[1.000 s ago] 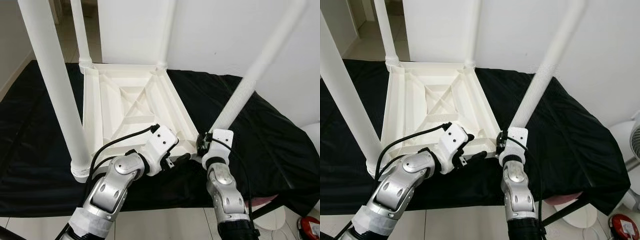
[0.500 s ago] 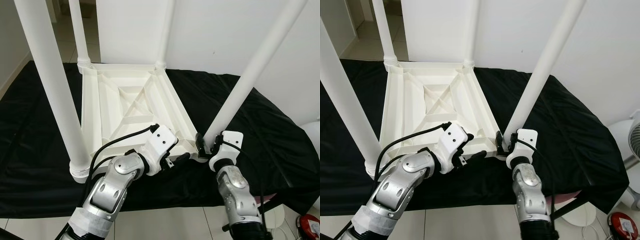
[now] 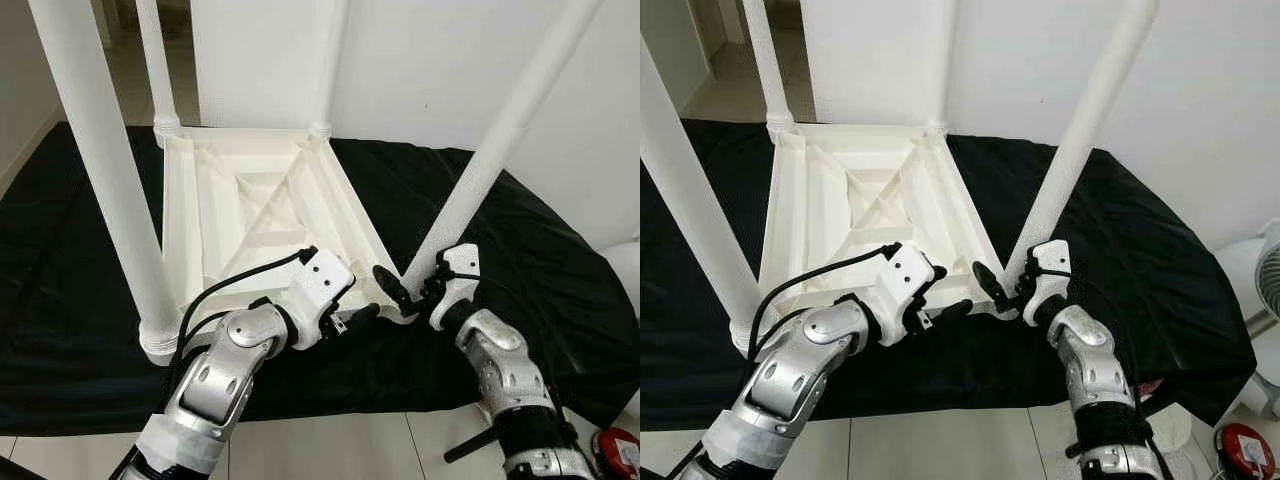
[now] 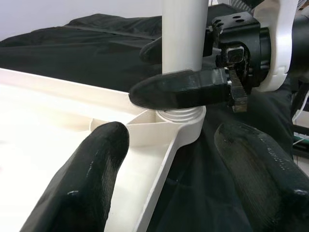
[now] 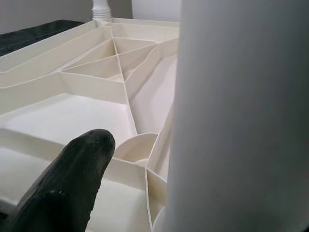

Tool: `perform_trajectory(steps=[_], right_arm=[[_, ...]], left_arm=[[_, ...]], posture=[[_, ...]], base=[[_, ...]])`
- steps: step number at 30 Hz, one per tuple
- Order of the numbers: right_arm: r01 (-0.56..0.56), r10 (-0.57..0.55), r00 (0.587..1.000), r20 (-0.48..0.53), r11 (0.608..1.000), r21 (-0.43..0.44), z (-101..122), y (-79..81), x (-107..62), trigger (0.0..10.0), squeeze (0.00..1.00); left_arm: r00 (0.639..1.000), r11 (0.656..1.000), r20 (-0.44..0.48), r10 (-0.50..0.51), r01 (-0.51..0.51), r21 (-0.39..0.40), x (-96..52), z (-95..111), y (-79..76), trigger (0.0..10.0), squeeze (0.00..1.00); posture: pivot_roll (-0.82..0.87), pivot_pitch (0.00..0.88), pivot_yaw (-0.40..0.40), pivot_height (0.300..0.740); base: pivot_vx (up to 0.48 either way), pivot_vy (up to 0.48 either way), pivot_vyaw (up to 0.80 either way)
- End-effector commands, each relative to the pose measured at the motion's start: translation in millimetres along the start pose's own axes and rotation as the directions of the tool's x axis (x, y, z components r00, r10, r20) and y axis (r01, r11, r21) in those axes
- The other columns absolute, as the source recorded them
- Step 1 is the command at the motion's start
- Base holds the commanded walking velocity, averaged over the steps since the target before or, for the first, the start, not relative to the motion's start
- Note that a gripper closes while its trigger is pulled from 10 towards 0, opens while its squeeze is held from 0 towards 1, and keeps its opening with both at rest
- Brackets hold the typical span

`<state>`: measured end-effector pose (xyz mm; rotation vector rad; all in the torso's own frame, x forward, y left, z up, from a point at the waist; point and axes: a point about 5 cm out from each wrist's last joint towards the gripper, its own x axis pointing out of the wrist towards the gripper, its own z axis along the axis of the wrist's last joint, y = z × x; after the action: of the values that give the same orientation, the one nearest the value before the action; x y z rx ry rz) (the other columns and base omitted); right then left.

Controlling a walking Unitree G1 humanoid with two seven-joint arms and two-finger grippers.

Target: Building children table

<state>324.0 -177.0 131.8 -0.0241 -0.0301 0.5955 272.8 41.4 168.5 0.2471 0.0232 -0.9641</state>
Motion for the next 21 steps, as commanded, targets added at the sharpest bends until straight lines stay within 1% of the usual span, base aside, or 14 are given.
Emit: perform_trajectory(steps=[1,2,3,4,5,9,11,19,20,21], right_arm=[[-0.071,0.071,0.997,-0.041,0.997,-0.014,-5.2,0.8,5.7,10.0,0.0],[-0.092,0.091,0.994,-0.055,0.996,-0.019,-6.5,0.2,8.4,10.0,0.0],[-0.107,0.105,0.992,-0.07,0.994,-0.021,-8.5,0.1,10.6,1.9,0.0],[-0.107,0.105,0.992,-0.07,0.994,-0.021,-8.5,0.1,10.6,1.9,0.0],[-0.13,0.128,0.988,-0.082,0.991,-0.018,-10.9,0.1,12.0,0.0,0.0],[-0.138,0.136,0.985,-0.101,0.99,-0.014,-14.5,0.4,11.6,0.0,0.0],[-0.151,0.149,0.981,-0.125,0.989,-0.006,-20.1,0.6,9.1,0.0,0.0],[-0.162,0.162,0.979,-0.124,0.987,0.011,-24.6,-2.7,3.2,0.0,0.0],[-0.136,0.136,0.984,-0.118,0.991,0.005,-24.3,-3.8,2.6,10.0,0.0],[-0.088,0.085,0.99,-0.115,0.996,-0.019,-23.9,-5.3,3.4,10.0,0.0]], left_arm=[[0.999,0.999,-0.002,0.034,-0.034,0.002,2.2,2.2,1.8,10.0,0.0],[0.999,0.999,-0.002,0.034,-0.034,0.003,2.1,2.4,2.1,10.0,0.0],[0.999,0.999,-0.001,0.034,-0.034,0.005,2.1,2.7,2.3,10.0,0.0],[0.999,0.999,-0.001,0.034,-0.034,0.005,2.1,2.7,2.3,10.0,0.0],[0.999,0.999,-0.001,0.034,-0.034,0.006,2.0,2.9,2.7,10.0,0.0],[0.999,0.999,-0.001,0.035,-0.035,0.008,1.8,3.5,2.9,10.0,0.0],[0.999,0.999,-0.001,0.035,-0.035,0.008,1.4,3.8,3.2,10.0,0.0],[1.0,1.0,0.0,0.03,-0.03,0.006,1.7,4.1,1.7,10.0,0.0],[1.0,1.0,0.001,0.027,-0.027,0.005,2.1,4.3,1.1,10.0,0.0],[1.0,1.0,0.002,0.025,-0.025,0.005,2.5,4.5,0.8,10.0,0.0]], posture=[[0.01,0.0,-0.104,0.74],[0.01,0.0,-0.102,0.74],[0.01,0.0,-0.102,0.74],[0.01,0.0,-0.102,0.74],[0.01,0.0,-0.102,0.74],[0.01,0.0,-0.102,0.74],[0.02,0.0,-0.101,0.74],[0.01,0.0,-0.098,0.74],[0.01,0.0,-0.098,0.74],[0.01,0.0,-0.099,0.74]], base=[[0.0,0.0,0.0],[0.0,0.0,0.0],[0.0,0.0,0.0],[0.0,0.0,0.0],[0.0,0.0,0.0],[0.0,0.0,0.0],[0.0,0.0,0.0],[0.0,0.0,0.0],[0.0,0.0,0.0],[0.0,0.0,0.0]])
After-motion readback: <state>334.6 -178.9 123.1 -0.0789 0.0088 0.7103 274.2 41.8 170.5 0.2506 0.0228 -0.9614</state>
